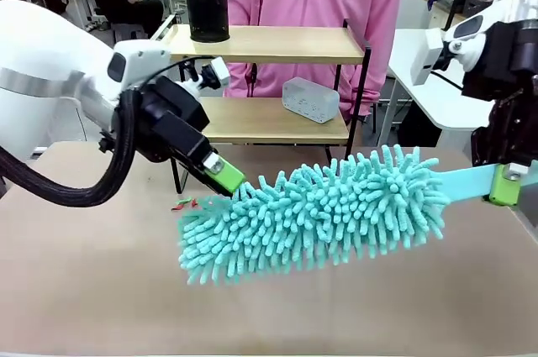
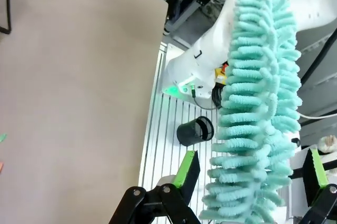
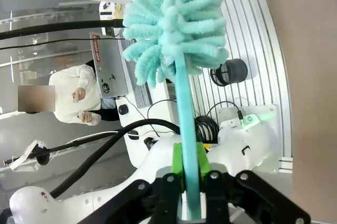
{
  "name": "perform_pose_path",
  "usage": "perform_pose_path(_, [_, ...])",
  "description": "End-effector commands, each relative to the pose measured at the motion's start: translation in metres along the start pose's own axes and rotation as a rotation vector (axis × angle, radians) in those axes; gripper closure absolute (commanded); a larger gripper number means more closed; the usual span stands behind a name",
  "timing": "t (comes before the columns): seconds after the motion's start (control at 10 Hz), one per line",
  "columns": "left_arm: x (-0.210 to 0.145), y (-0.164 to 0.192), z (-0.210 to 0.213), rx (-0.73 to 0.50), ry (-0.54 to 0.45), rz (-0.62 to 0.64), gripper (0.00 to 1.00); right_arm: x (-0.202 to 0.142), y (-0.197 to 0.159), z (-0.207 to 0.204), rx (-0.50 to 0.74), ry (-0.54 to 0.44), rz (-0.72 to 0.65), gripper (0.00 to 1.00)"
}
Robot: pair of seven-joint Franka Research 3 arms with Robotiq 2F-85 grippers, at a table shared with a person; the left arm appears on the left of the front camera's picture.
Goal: Clean the shelf.
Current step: Hand the Duster back to the human.
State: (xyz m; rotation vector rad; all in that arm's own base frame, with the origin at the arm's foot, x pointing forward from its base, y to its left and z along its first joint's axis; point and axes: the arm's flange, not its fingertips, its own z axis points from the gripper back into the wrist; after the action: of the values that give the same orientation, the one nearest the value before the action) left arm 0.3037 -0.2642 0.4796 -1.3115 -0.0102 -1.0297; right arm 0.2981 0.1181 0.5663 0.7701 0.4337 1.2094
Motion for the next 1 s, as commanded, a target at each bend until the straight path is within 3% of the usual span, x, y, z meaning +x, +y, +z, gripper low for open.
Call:
perform_pose_path(0.0, [0.004,0.002,-0.012,-0.028,0.074,-0.053,0.0,0.003,0.0,0.009,0.015,-0.009,0.048,0.88])
perform_pose_path(0.5, [-0.006,-0.008,-0.042,-0.054,0.187,-0.087,0.0,0.002,-0.007,0.009,0.032,-0.025,0.046,0.88])
perform_pose_path(0.6, [-0.006,-0.005,-0.043,-0.021,0.177,-0.098,0.6,0.001,-0.007,0.009,0.035,-0.023,0.042,0.88])
perform_pose_path(0.7, [-0.006,-0.007,-0.042,-0.012,0.143,-0.114,0.6,0.0,-0.006,0.008,0.041,-0.015,0.045,0.88])
perform_pose_path(0.8, [-0.005,-0.008,-0.039,-0.02,0.112,-0.115,1.0,0.0,-0.005,0.008,0.045,-0.009,0.05,0.88])
perform_pose_path(0.9, [-0.004,-0.007,-0.037,-0.022,0.099,-0.117,0.65,0.0,-0.005,0.007,0.047,-0.007,0.051,0.88])
